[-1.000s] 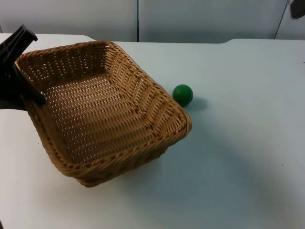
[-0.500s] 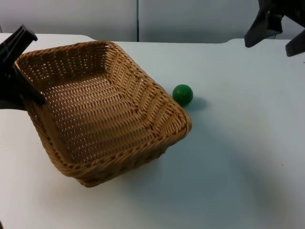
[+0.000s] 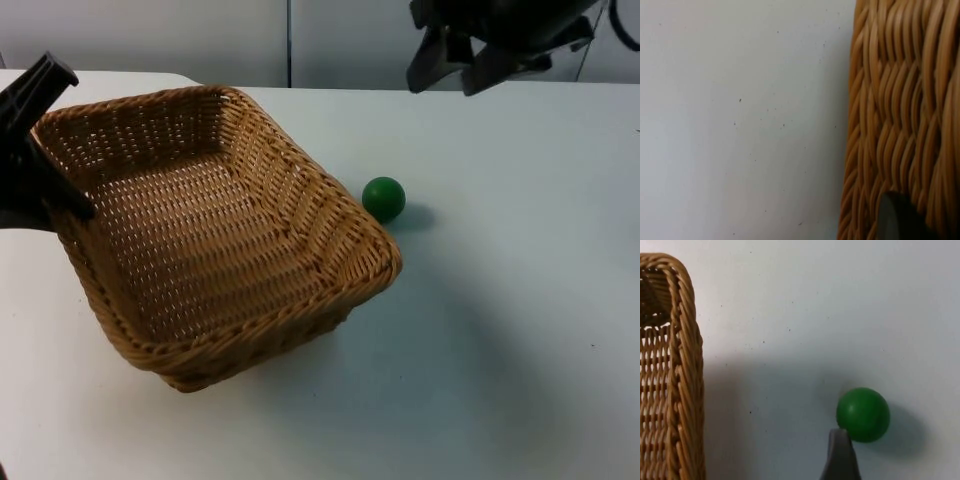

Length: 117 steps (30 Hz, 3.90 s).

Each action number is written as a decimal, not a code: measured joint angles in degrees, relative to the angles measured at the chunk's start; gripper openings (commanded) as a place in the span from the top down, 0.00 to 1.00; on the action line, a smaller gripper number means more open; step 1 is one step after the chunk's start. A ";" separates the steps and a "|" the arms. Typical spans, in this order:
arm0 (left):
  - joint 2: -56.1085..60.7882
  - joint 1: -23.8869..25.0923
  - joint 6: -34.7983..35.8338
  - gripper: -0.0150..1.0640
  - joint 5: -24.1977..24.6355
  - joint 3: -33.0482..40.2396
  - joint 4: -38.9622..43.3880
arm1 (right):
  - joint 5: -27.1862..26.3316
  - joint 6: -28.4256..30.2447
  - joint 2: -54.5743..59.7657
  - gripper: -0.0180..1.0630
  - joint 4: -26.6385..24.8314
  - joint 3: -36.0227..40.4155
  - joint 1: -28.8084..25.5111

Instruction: Pick up the basket with the left hand and place the ball into the basket with the right hand.

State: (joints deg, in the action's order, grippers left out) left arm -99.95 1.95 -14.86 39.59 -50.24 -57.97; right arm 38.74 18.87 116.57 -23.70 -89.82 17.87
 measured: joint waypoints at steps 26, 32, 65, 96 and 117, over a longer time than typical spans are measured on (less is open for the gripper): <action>0.00 0.00 0.00 0.99 -0.19 0.00 0.10 | -2.87 1.59 11.43 0.44 7.19 -1.88 3.60; 0.00 0.00 0.00 0.99 -0.33 0.00 0.10 | -5.76 3.26 11.69 0.44 8.05 -1.88 5.18; 0.00 0.00 0.00 0.99 -1.40 0.00 0.45 | -11.92 3.60 16.42 0.44 9.97 -2.11 6.04; 0.00 0.00 0.00 0.99 -1.40 0.00 0.45 | -13.02 0.92 16.24 0.99 11.75 -5.73 6.04; 0.00 0.00 0.00 0.99 -1.42 0.00 0.45 | 28.88 12.57 12.15 0.99 -9.45 -29.39 11.79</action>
State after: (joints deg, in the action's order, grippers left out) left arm -99.95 1.95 -14.86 38.17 -50.24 -57.52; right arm 67.62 31.44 128.71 -33.15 -119.22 29.66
